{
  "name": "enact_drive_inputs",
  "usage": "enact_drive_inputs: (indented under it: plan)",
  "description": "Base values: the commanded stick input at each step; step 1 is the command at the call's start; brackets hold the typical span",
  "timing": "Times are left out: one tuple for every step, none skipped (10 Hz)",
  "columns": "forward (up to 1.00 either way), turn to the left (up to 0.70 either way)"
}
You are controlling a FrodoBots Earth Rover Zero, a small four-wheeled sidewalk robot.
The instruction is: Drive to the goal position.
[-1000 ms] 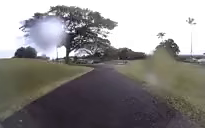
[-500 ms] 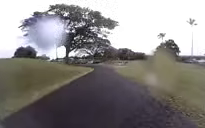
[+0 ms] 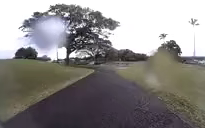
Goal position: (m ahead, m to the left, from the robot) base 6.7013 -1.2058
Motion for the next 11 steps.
enact_drive_inputs:
  plan:
    - [0.85, 0.0]
    - [0.85, 0.0]
    - [0.85, 0.0]
    - [0.85, 0.0]
    - [0.85, 0.0]
    - [0.85, 0.0]
    - [0.85, 0.0]
    - [0.85, 0.0]
    - [0.85, 0.0]
    - [0.85, 0.0]
    - [0.85, 0.0]
